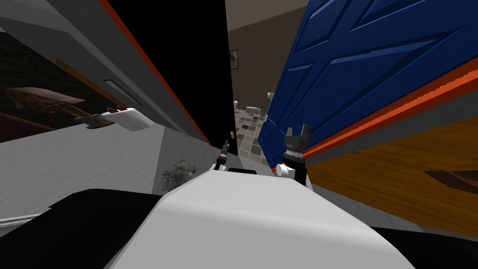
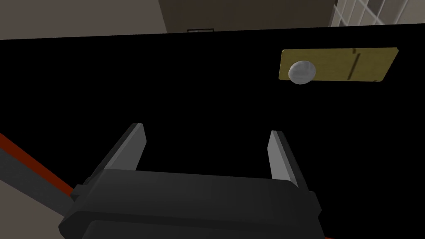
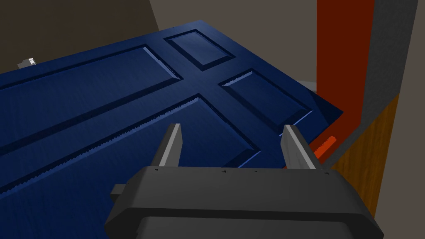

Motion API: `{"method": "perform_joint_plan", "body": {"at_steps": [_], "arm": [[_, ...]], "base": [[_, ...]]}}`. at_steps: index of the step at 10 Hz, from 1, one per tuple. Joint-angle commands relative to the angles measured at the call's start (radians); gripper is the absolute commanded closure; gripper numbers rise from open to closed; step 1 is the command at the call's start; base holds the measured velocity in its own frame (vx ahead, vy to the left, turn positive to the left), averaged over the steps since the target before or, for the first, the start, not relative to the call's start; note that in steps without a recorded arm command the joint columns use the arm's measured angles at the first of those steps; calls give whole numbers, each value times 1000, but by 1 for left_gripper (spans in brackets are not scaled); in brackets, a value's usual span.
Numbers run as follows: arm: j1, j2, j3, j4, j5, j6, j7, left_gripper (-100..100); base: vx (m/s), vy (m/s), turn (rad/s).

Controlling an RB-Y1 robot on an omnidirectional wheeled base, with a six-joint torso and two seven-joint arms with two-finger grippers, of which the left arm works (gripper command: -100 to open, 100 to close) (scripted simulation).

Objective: Push the door open

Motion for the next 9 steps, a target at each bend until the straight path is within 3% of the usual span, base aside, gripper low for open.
{"method": "perform_joint_plan", "body": {"at_steps": [1, 4, 5, 9], "arm": [[-13, 1, -8, 49, 4, -14, 10, -100], [-35, -3, -24, 134, 9, -38, 23, -100], [-35, -3, -24, 134, 9, -38, 23, -100], [-59, -10, -42, 230, 15, -64, 37, -100]], "base": [[60, 112, -96], [73, 111, -78], [46, 79, -26], [50, 81, -62]]}}
